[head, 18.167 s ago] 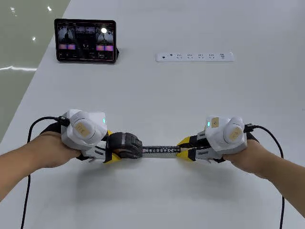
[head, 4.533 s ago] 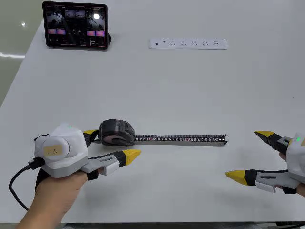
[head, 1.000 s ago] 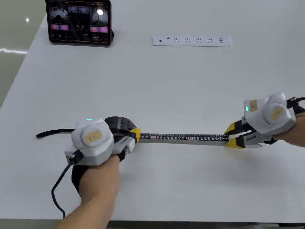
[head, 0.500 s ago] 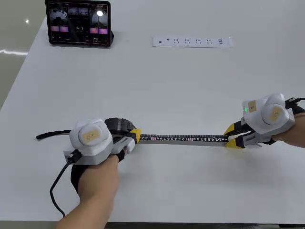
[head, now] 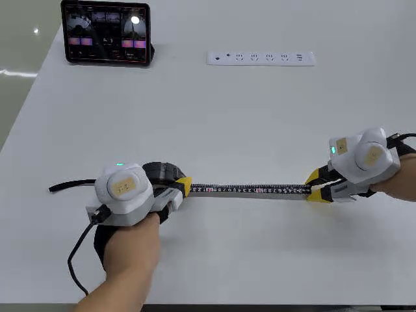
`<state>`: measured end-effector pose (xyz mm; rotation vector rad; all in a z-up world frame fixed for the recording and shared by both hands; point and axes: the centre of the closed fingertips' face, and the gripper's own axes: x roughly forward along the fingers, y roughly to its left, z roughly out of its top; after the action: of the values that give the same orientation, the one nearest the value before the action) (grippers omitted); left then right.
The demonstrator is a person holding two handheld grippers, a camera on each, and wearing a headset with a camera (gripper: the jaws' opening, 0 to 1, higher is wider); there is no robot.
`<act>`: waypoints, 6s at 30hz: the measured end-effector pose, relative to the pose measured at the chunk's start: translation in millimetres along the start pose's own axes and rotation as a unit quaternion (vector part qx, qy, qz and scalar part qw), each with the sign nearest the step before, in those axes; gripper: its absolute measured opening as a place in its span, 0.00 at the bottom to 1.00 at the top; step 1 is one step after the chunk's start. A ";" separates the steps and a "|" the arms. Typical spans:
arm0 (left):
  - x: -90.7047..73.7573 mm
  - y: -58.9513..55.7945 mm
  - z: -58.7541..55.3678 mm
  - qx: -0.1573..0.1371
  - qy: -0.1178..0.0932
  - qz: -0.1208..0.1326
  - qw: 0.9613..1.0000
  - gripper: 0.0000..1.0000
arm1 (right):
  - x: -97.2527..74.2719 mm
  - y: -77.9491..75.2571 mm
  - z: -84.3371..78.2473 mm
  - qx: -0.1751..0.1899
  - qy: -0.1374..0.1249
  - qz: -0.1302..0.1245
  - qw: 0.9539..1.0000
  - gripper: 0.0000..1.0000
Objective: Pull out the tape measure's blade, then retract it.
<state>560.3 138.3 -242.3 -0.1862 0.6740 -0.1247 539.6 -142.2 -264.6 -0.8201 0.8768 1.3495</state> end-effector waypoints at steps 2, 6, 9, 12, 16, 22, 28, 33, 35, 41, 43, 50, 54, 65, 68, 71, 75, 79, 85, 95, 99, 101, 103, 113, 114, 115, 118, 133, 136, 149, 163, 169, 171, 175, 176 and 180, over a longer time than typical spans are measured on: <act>-0.2 0.7 -0.6 0.001 0.000 0.003 1.000 0.58 | -0.2 0.0 0.1 -0.001 0.002 0.000 1.000 0.11; -0.5 1.1 -0.7 -0.001 -0.002 0.000 1.000 0.58 | -0.4 -0.1 0.2 -0.001 0.002 -0.001 1.000 0.11; -0.5 1.2 -0.8 -0.003 -0.001 0.000 1.000 0.59 | -0.4 -0.4 0.5 0.001 0.004 0.000 1.000 0.11; -0.5 1.1 -1.0 -0.006 -0.002 -0.003 1.000 0.59 | 0.9 -0.1 2.2 -0.007 0.016 -0.003 1.000 0.11; -0.4 1.0 -1.1 -0.008 0.000 -0.006 1.000 0.59 | 2.8 -0.4 5.6 -0.005 0.012 -0.003 1.000 0.11; -0.9 0.4 -1.0 -0.012 -0.002 -0.012 1.000 0.59 | 7.4 1.3 16.4 -0.007 0.003 0.000 1.000 0.11; -1.1 0.5 -0.8 -0.016 -0.002 -0.015 1.000 0.59 | 12.9 2.4 26.2 -0.009 -0.005 0.004 1.000 0.11; -1.4 0.8 -0.8 -0.019 -0.001 -0.016 1.000 0.59 | 15.8 1.6 32.6 -0.010 -0.009 0.005 1.000 0.11; -1.6 0.8 -0.7 -0.021 -0.002 -0.017 1.000 0.59 | 17.2 1.2 35.8 -0.010 -0.011 0.005 1.000 0.11; -1.9 0.9 -0.6 -0.025 -0.002 -0.020 0.999 0.59 | 21.5 1.4 44.8 -0.009 -0.015 0.007 1.000 0.11; -2.1 0.7 -0.5 -0.026 -0.002 -0.021 0.999 0.59 | 22.8 1.4 47.2 -0.010 -0.015 0.008 1.000 0.11; -2.7 0.6 -0.1 -0.028 -0.001 -0.023 0.999 0.59 | 28.6 1.0 57.6 -0.010 -0.021 0.012 1.000 0.10; -2.5 0.6 0.1 -0.029 -0.002 -0.024 0.999 0.59 | 32.5 1.4 62.9 -0.011 -0.024 0.015 1.000 0.11; -2.1 1.0 -0.1 -0.031 -0.001 -0.027 0.999 0.59 | 42.0 -0.8 77.4 -0.010 -0.037 0.020 0.999 0.11; -2.1 1.5 0.1 -0.032 -0.001 -0.028 0.999 0.59 | 45.0 -0.3 83.7 -0.012 -0.041 0.021 0.999 0.11; -1.9 1.9 0.1 -0.033 -0.001 -0.029 0.999 0.59 | 47.5 -0.4 88.1 -0.015 -0.043 0.022 0.999 0.11; -1.9 1.6 0.2 -0.037 -0.002 -0.030 0.999 0.59 | 49.5 -2.6 93.7 -0.017 -0.047 0.020 0.999 0.10; -2.1 1.7 0.3 -0.039 -0.003 -0.032 0.999 0.59 | 51.1 -2.2 97.9 -0.018 -0.051 0.021 0.998 0.10; -2.8 1.5 0.2 -0.040 -0.004 -0.033 0.999 0.59 | 56.3 0.2 108.0 -0.015 -0.061 0.025 0.998 0.10; -3.2 2.3 0.7 -0.045 -0.004 -0.036 0.998 0.59 | 62.2 -0.2 124.3 -0.011 -0.080 0.021 0.997 0.10; -3.3 2.0 0.7 -0.046 -0.004 -0.037 0.998 0.59 | 64.6 0.6 128.0 -0.009 -0.085 0.021 0.996 0.11; -3.5 2.0 0.7 -0.047 -0.005 -0.038 0.998 0.59 | 65.8 1.7 131.2 -0.005 -0.090 0.023 0.996 0.11; -3.4 1.9 0.8 -0.046 -0.005 -0.039 0.998 0.59 | 67.8 3.0 135.2 -0.002 -0.096 0.026 0.995 0.11; -2.5 3.0 2.0 -0.047 -0.006 -0.042 0.998 0.59 | 77.7 6.7 156.4 -0.005 -0.112 0.027 0.993 0.11; -2.4 3.1 2.0 -0.047 -0.006 -0.042 0.998 0.59 | 78.3 6.9 157.4 -0.005 -0.113 0.027 0.993 0.11; -2.3 3.2 2.1 -0.047 -0.006 -0.042 0.998 0.59 | 79.2 6.7 158.6 -0.004 -0.116 0.026 0.993 0.11; -2.0 3.1 2.2 -0.048 -0.006 -0.043 0.998 0.59 | 81.2 7.0 162.8 -0.001 -0.123 0.025 0.992 0.11; -2.4 1.6 2.0 -0.050 -0.007 -0.044 0.998 0.59 | 91.8 8.9 183.8 -0.005 -0.143 0.021 0.990 0.11; -2.6 1.6 2.0 -0.050 -0.008 -0.044 0.998 0.59 | 94.1 8.8 188.1 -0.003 -0.147 0.022 0.989 0.11; -2.6 2.3 2.0 -0.049 -0.009 -0.045 0.998 0.59 | 105.6 11.6 208.4 -0.004 -0.157 0.027 0.987 0.11; -3.4 2.3 1.7 -0.041 -0.007 -0.043 0.998 0.59 | 106.3 13.3 209.7 -0.006 -0.158 0.030 0.987 0.11; -2.9 2.5 1.7 -0.040 -0.004 -0.041 0.998 0.60 | 106.8 13.3 209.6 -0.004 -0.158 0.030 0.987 0.11; -2.9 2.4 1.8 -0.040 -0.004 -0.040 0.998 0.60 | 107.0 13.1 209.4 -0.002 -0.157 0.030 0.987 0.12; -3.0 1.9 2.3 -0.029 -0.004 -0.042 0.999 0.61 | 107.5 14.7 209.5 0.003 -0.156 0.031 0.987 0.12; -3.1 1.7 1.8 -0.025 -0.002 -0.042 0.999 0.61 | 107.3 16.0 209.5 0.001 -0.157 0.033 0.987 0.13; -3.5 1.0 1.4 -0.022 0.007 -0.044 0.999 0.61 | 104.3 18.6 207.8 0.012 -0.159 0.041 0.986 0.19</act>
<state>558.5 140.1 -239.3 -0.2576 0.6830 -0.1962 534.3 91.0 -262.7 -0.5343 0.6786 1.4901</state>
